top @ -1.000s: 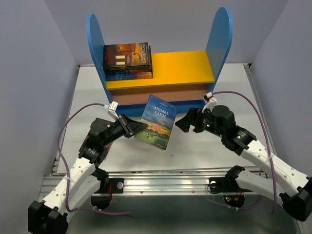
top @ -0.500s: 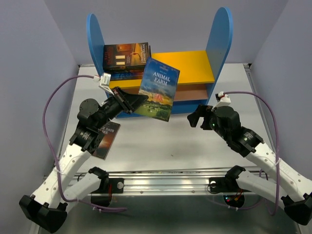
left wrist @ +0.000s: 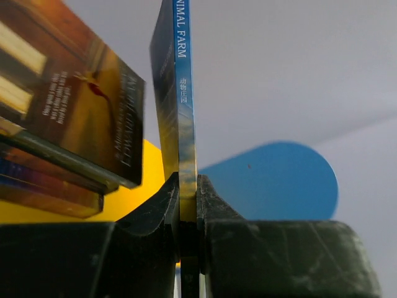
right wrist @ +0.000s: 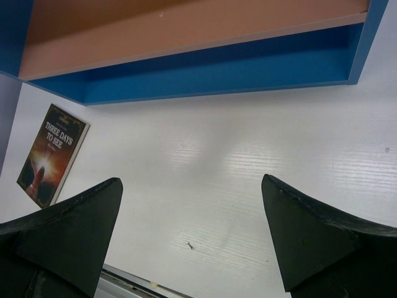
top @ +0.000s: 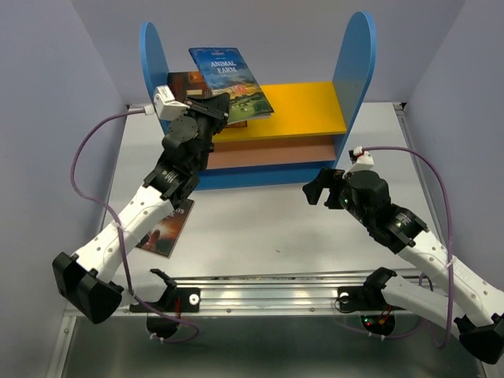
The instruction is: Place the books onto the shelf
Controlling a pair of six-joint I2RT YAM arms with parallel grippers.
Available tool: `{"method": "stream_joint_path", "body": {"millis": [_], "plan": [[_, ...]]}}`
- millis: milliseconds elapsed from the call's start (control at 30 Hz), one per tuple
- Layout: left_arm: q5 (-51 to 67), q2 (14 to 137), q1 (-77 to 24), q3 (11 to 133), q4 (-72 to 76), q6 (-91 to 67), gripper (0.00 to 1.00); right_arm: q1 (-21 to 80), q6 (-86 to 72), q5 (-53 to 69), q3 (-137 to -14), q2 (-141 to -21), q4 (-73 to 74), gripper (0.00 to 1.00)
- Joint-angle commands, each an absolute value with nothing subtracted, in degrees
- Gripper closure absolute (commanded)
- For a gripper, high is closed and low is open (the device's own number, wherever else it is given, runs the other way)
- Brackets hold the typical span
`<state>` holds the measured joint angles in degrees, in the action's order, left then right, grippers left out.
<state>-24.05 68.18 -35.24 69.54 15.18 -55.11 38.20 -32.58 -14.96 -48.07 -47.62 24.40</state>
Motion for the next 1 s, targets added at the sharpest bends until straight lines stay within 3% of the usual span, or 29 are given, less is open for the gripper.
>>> {"method": "stream_joint_path", "body": {"millis": [0, 300, 700, 800, 933, 967], "plan": [[-45.7, 72.4, -38.1, 77.9, 18.6, -64.6, 1.00, 37.9, -32.4, -13.8, -51.2, -46.8, 23.8, 0.00], [-77.7, 79.4, -50.1, 85.4, 9.0, -71.6, 1.00, 37.9, -31.8, -12.0, -51.8, -47.6, 23.8, 0.00], [-90.2, 81.1, -50.4, 86.0, 8.6, -70.1, 1.00, 37.9, -32.2, -10.8, -51.0, -47.1, 23.8, 0.00], [-91.6, 81.0, -50.4, 83.9, 18.2, -60.9, 1.00, 37.9, -32.3, -10.9, -50.9, -47.2, 23.8, 0.00], [-93.6, 82.3, -50.4, 82.7, 25.4, -53.6, 0.58, 37.9, -32.1, -10.8, -50.9, -47.5, 23.8, 0.00], [-93.5, 82.6, -50.4, 83.1, 25.7, -53.0, 0.40, 37.9, -31.9, -10.8, -50.9, -47.6, 23.8, 0.00]]}}
